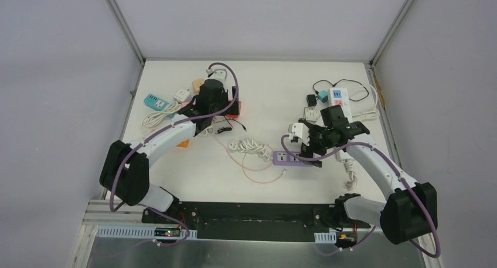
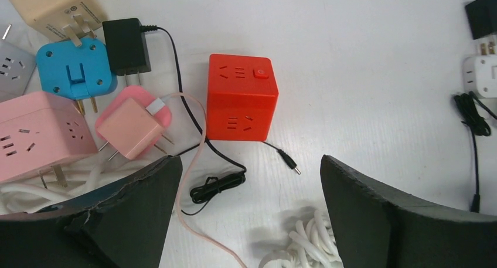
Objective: Pull the plug off the socket
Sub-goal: Place the plug at the center of the board, then reset both arms
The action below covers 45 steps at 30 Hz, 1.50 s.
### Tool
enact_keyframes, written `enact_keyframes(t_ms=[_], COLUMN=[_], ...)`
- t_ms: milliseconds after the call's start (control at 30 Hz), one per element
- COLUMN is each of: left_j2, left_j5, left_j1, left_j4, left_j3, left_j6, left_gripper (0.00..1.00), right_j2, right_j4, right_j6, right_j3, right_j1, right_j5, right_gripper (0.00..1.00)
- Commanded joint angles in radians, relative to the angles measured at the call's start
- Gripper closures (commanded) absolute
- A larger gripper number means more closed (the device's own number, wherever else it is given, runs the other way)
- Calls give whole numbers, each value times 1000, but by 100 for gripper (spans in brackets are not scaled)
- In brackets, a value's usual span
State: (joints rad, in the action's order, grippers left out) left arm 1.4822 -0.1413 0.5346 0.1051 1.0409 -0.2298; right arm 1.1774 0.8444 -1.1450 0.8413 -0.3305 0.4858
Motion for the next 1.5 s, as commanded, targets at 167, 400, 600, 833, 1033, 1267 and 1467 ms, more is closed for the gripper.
enact_keyframes(t_ms=[167,400,600,833,1033,1267,1467], left_j2=[-240,-338,-379,-383,-394,-402,-415], left_j5=[122,224,320,342,370,360,354], left_j1=[-7,-7,-7,-7,-7,-5,7], left_j4=[-137,-231,-259,-229,-111,-72,26], left_j3=[-141,-236,-265,-255,-205,-191,-158], left_j6=[8,6,-4,-29,-31,-23,-17], left_gripper=[10,10,10,10,10,6,1], right_j2=[-33,-36,-39,-57,-82,-67,-63], right_j4=[16,19,21,36,47,71,95], right_j6=[-7,-5,-4,8,31,129,200], right_j3=[19,21,25,42,58,112,152], right_j1=[5,6,7,7,16,18,31], right_j5=[16,12,13,33,43,41,43], right_gripper=[0,0,0,0,0,0,0])
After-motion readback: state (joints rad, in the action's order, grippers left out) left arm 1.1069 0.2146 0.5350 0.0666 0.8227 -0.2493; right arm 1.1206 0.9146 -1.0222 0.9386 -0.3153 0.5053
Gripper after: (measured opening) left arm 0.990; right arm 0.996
